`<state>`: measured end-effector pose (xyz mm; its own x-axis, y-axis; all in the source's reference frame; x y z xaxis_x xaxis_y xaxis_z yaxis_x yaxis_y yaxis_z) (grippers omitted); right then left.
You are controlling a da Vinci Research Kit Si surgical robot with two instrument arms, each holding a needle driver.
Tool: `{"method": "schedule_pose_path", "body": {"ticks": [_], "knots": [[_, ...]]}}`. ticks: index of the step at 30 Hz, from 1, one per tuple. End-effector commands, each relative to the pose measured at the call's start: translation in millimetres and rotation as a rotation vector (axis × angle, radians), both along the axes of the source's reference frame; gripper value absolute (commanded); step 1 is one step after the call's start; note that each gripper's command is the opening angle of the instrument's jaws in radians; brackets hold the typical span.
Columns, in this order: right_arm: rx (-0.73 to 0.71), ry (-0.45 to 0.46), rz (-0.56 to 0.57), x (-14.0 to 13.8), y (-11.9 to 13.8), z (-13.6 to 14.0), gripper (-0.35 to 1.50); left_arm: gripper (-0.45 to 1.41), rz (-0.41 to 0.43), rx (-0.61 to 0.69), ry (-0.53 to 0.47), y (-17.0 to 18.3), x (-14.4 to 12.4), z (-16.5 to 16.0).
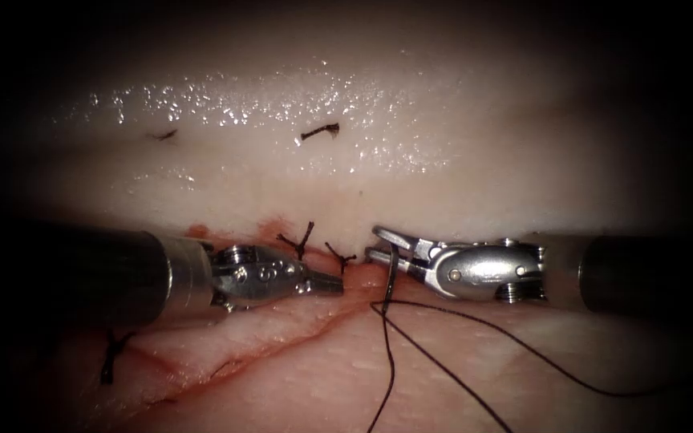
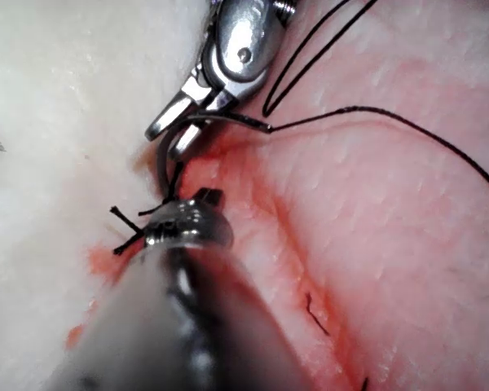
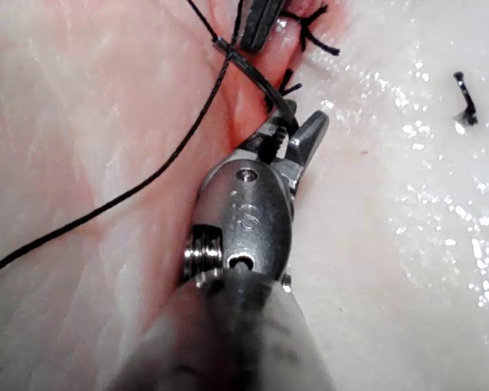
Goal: Wound Closure
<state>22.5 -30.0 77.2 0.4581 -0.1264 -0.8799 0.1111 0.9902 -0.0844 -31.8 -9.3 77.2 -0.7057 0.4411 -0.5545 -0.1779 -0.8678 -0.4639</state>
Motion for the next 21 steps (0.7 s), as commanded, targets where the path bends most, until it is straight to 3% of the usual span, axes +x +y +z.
{"method": "schedule_pose_path", "body": {"ticks": [1, 11, 21], "knots": [[0.002, 0.004, -0.004, 1.0, -0.1, 0.5, -0.35, -0.01, 0.001, 0.000, -0.001, -0.1, -0.6, 0.6], [0.045, 0.008, -0.063, 1.8, -1.1, 1.4, -0.35, -0.01, 0.002, 0.002, -0.002, -0.2, -0.7, 0.6], [0.050, -0.016, -0.072, 1.0, -1.9, 1.6, -0.35, -0.01, 0.002, 0.002, -0.003, -0.2, -0.7, 0.5]]}}
